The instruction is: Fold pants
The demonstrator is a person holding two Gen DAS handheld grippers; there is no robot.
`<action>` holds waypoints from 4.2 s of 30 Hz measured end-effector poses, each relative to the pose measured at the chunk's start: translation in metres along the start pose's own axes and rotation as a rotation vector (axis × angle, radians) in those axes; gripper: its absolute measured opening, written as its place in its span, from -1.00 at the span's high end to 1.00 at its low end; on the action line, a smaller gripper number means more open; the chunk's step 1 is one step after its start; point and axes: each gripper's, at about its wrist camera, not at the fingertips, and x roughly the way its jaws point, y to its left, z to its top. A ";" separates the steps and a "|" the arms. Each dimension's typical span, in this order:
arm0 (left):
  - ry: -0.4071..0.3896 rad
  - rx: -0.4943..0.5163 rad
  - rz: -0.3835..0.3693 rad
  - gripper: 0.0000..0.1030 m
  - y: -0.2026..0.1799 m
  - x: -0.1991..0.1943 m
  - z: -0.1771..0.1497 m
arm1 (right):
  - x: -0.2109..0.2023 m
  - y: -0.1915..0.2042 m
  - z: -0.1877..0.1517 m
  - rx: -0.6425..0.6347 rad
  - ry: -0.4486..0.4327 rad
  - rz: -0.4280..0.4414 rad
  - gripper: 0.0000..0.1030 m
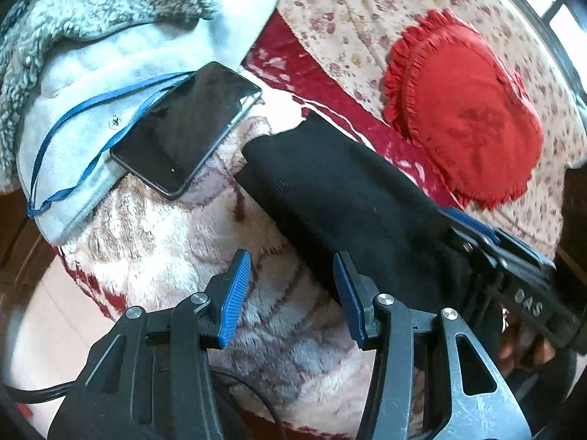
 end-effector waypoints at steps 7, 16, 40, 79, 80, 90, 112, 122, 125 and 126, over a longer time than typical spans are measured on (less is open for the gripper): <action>0.025 -0.060 -0.051 0.10 0.007 0.012 0.013 | 0.054 0.018 0.053 -0.077 0.084 0.035 0.12; 0.045 -0.161 -0.110 -0.09 0.019 0.032 0.027 | 0.097 0.017 0.084 -0.095 0.156 0.092 0.10; -0.090 0.020 -0.100 0.55 -0.018 -0.005 0.025 | 0.048 0.016 0.084 -0.013 -0.036 0.232 0.70; -0.013 0.787 -0.245 0.54 -0.203 -0.066 -0.136 | -0.191 -0.154 -0.203 0.644 -0.390 0.049 0.07; -0.030 0.776 -0.232 0.49 -0.199 -0.068 -0.130 | -0.189 -0.152 -0.203 0.657 -0.394 0.083 0.07; -0.008 0.594 -0.100 0.49 -0.150 -0.032 -0.090 | -0.122 -0.131 -0.181 0.634 -0.231 0.046 0.10; -0.046 0.621 -0.076 0.49 -0.175 -0.024 -0.086 | -0.177 -0.123 -0.202 0.577 -0.266 -0.182 0.71; -0.038 0.645 -0.015 0.49 -0.194 0.014 -0.075 | -0.147 -0.097 -0.164 0.435 -0.245 -0.151 0.71; -0.025 0.651 0.005 0.49 -0.196 0.026 -0.072 | -0.120 -0.111 -0.164 0.446 -0.180 -0.207 0.72; -0.024 0.653 0.015 0.48 -0.197 0.030 -0.071 | -0.117 -0.116 -0.166 0.452 -0.177 -0.197 0.72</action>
